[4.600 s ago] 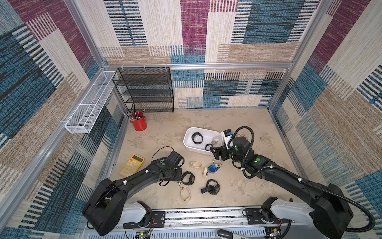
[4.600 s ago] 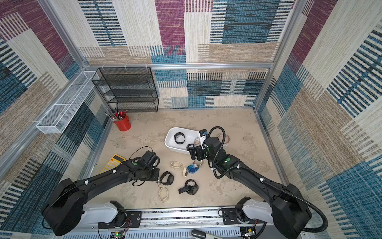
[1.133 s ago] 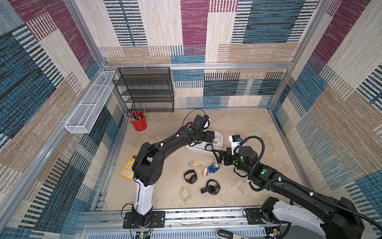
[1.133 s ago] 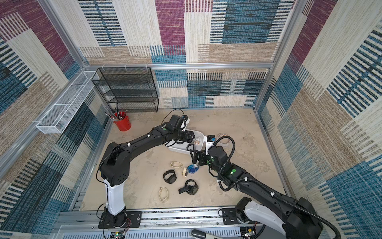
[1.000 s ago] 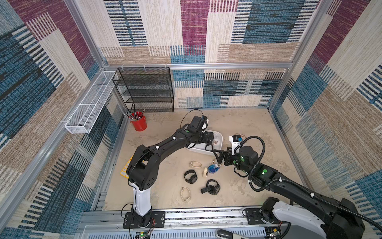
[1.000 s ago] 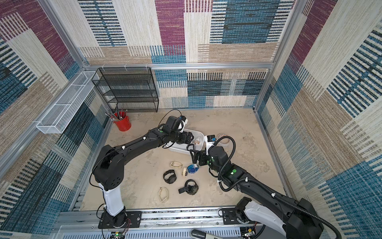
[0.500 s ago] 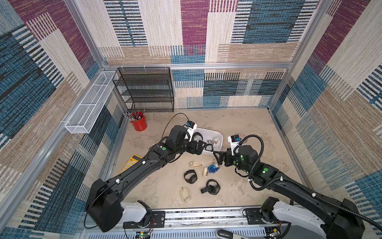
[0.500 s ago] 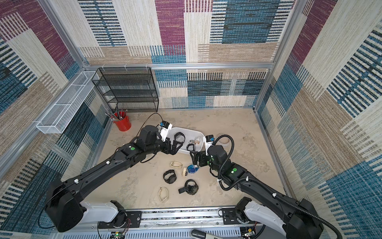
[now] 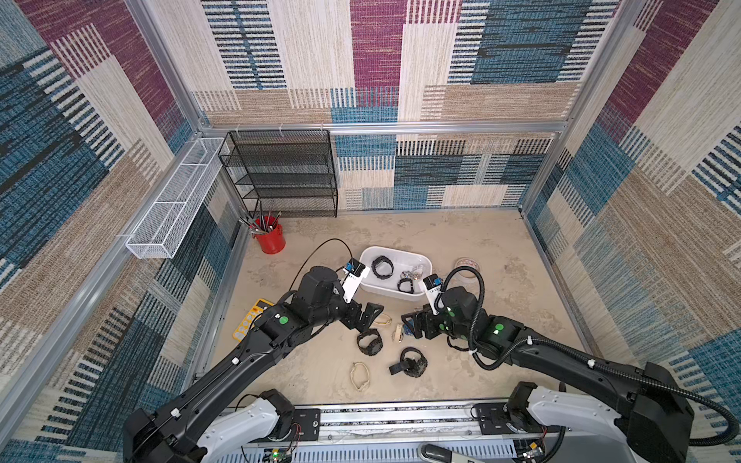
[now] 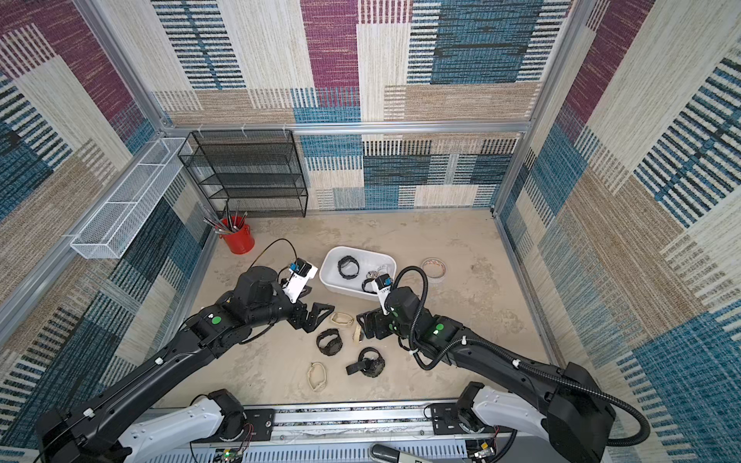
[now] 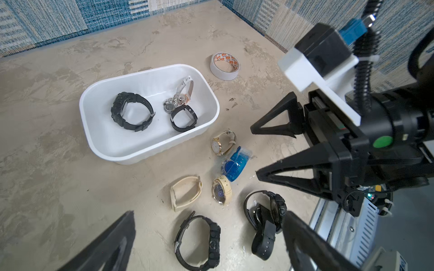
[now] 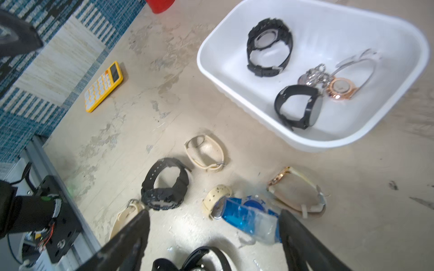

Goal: Put the watch into the storage box
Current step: Pick up the watch at the center of the board.

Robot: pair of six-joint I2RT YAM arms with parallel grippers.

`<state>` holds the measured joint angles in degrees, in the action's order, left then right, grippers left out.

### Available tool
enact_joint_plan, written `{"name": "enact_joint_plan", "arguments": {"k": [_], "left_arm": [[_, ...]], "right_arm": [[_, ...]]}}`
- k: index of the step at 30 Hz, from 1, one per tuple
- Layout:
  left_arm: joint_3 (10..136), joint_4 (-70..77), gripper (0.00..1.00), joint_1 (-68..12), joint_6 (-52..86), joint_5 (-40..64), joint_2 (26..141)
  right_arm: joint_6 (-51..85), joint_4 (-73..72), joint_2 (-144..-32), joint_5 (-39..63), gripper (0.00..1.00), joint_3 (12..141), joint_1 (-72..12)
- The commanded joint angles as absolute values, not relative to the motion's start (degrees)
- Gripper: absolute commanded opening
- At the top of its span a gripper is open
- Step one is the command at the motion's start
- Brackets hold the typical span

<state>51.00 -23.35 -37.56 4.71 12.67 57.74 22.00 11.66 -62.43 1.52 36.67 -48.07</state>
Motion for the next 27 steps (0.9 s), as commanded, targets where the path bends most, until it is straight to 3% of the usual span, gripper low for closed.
{"name": "enact_joint_plan", "arguments": {"k": [1, 18, 27], "left_arm": [[51.3, -24.1, 0.98, -37.5, 3.6, 10.9, 57.5], [51.4, -25.0, 0.99, -37.5, 2.9, 5.1, 56.0], [51.4, -25.3, 0.99, -37.5, 3.0, 4.9, 55.8]], "right_arm": [[22.5, 14.2, -61.5, 1.6, 0.82, 35.7, -50.4], [34.4, 24.4, -67.1, -3.6, 0.76, 39.4, -66.4], [37.0, 24.6, -73.4, -4.7, 0.75, 41.5, -68.2]]}}
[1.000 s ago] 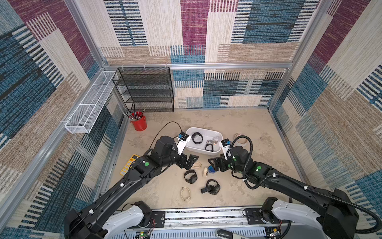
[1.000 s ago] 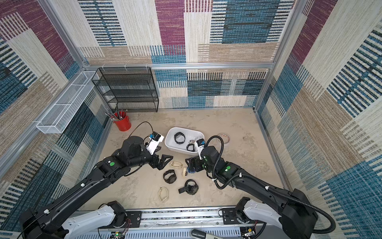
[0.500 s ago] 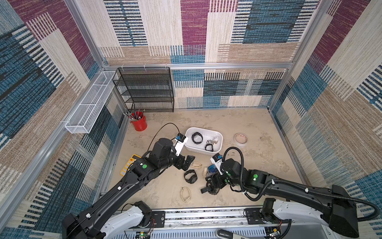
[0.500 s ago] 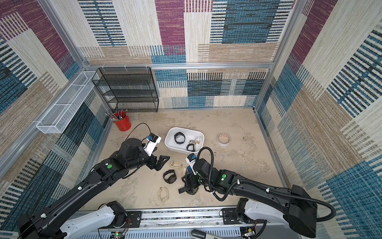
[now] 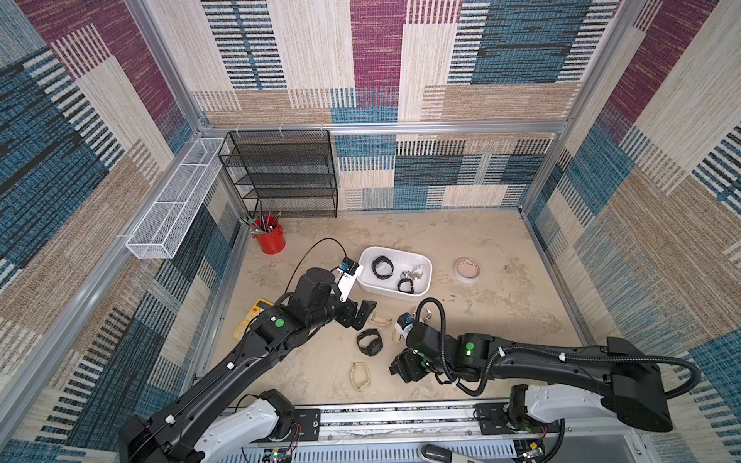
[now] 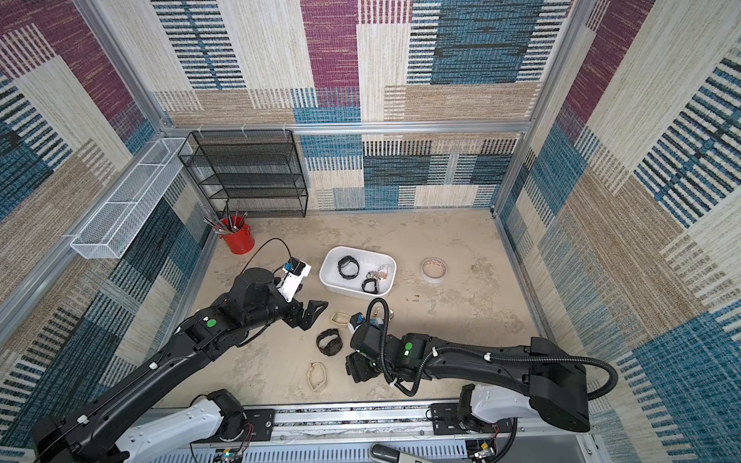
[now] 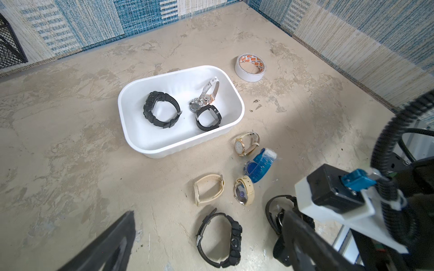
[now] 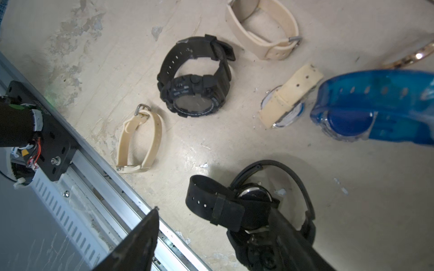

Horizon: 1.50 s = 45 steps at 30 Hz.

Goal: Put the watch into the storage box
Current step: Pick up the watch at the center of the board.

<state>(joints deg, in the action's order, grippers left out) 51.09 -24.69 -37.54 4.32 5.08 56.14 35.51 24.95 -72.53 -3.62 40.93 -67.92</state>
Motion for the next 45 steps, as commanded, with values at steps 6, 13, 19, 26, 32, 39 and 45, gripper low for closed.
{"name": "enact_joint_plan", "arguments": {"k": [6, 13, 19, 26, 32, 39, 45], "left_arm": [[51.3, -25.2, 0.98, -37.5, 3.1, 5.0, 55.9], [51.3, -25.4, 0.98, -37.5, 3.1, 5.0, 55.8], [51.4, -25.4, 0.98, -37.5, 3.1, 5.1, 55.7], [51.4, -25.4, 0.98, -37.6, 3.0, 5.1, 55.7], [51.4, -25.5, 0.98, -37.5, 3.0, 5.0, 55.8], [51.4, -25.5, 0.98, -37.5, 3.0, 5.0, 55.8], [51.4, -25.5, 0.98, -37.5, 3.0, 4.9, 56.0]], "right_arm": [[37.1, 23.7, -76.0, -5.0, 0.73, 42.4, -68.3], [36.9, 23.2, -79.6, -3.8, 0.64, 42.9, -68.5], [37.5, 23.7, -80.6, -4.9, 0.64, 42.6, -68.6], [38.0, 23.6, -82.3, -4.7, 0.6, 42.5, -68.6], [37.5, 23.2, -81.5, -5.3, 0.44, 42.6, -68.6], [36.2, 24.6, -80.3, -8.6, 0.29, 43.5, -68.6], [35.2, 25.5, -78.6, -11.6, 0.2, 44.8, -68.6]]}}
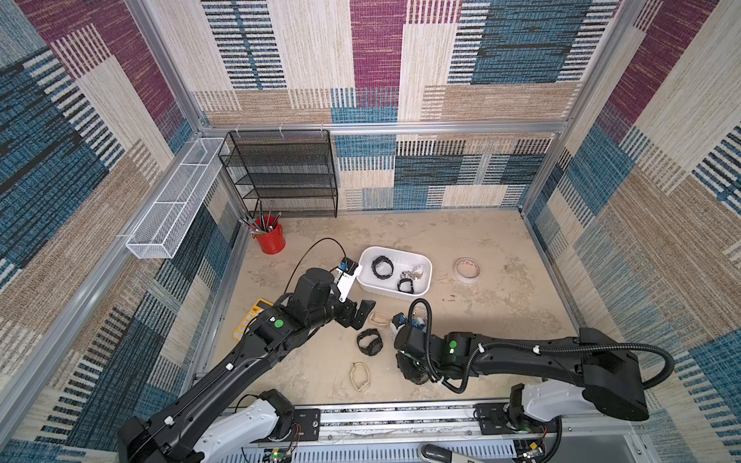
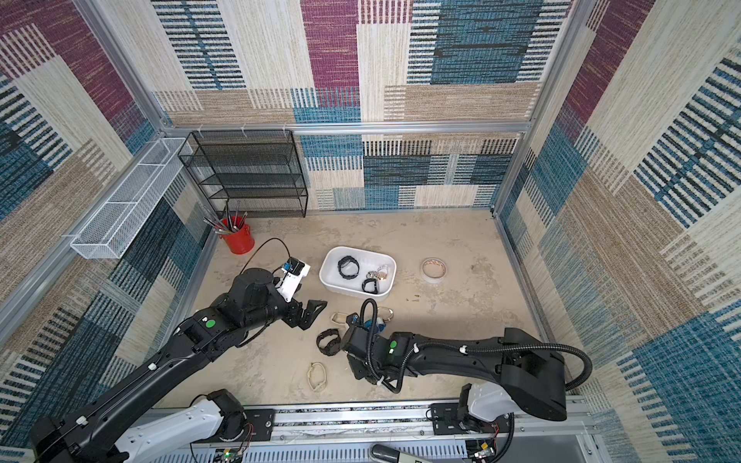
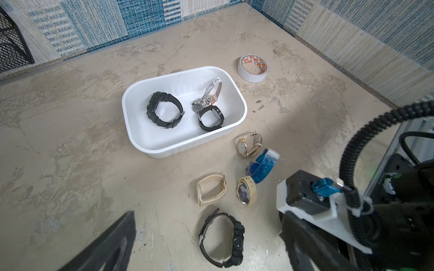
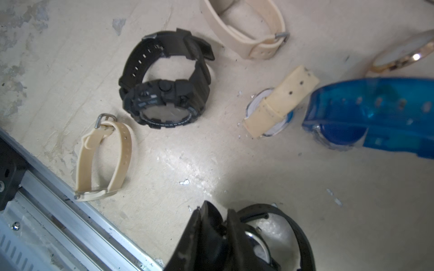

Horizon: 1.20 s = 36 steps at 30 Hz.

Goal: Put the watch into the storage box
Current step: Pick up the watch at the center of the board, then place the watch in the storage box.

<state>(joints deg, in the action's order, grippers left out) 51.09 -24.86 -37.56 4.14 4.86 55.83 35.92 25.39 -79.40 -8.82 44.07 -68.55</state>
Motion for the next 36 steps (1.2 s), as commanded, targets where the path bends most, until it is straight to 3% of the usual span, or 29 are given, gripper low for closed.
{"name": "enact_joint_plan", "arguments": {"k": [1, 17, 27, 36], "left_arm": [[51.4, -25.5, 0.98, -37.5, 3.0, 4.9, 56.0], [51.5, -25.6, 0.98, -37.5, 3.2, 5.3, 56.4], [51.6, -25.7, 0.98, -37.5, 3.5, 5.3, 57.3], [52.0, -25.7, 0.98, -37.5, 3.8, 6.6, 58.7]], "right_arm": [[35.1, 25.6, -78.3, -12.1, 0.2, 45.0, -68.6], [33.7, 26.8, -72.8, -15.9, 0.18, 48.3, -68.0], [28.3, 23.8, -70.2, -15.4, 0.19, 52.4, -61.7], [22.8, 17.8, -75.3, -14.3, 0.19, 56.5, -56.2]]}}
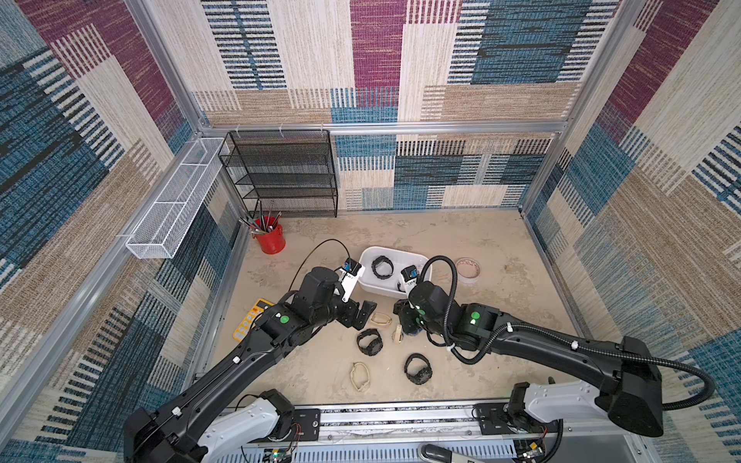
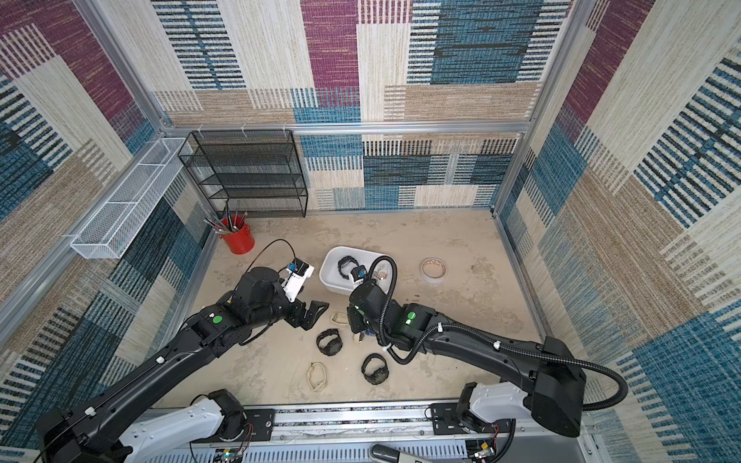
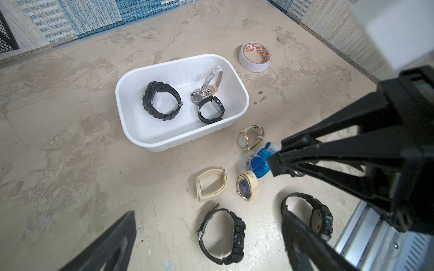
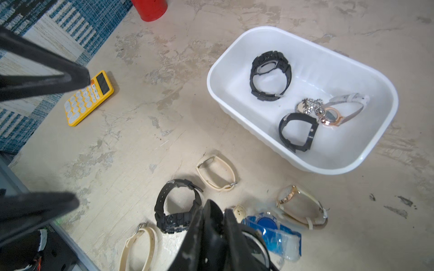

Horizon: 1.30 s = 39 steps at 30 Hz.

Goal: Put the watch into the storage box
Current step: Place the watch in the storage box.

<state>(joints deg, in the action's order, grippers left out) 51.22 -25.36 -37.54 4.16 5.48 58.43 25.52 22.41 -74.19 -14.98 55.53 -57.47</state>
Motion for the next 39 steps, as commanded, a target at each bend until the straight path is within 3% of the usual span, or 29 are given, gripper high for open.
{"name": "enact_joint_plan", "arguments": {"k": [1, 15, 39], "left_arm": [[51.9, -25.7, 0.98, -37.5, 3.8, 6.6, 58.7], [51.9, -25.4, 0.97, -37.5, 3.9, 6.9, 58.5], [52.0, -25.4, 0.97, -37.5, 4.0, 6.9, 59.1]], "right_arm": [[22.2, 17.2, -75.8, -13.8, 0.19, 56.8, -55.4], [15.0, 8.6, -87.1, -5.5, 0.18, 62.0, -42.5], [12.0, 1.7, -112.9, -4.5, 0.18, 74.8, -33.8]]}}
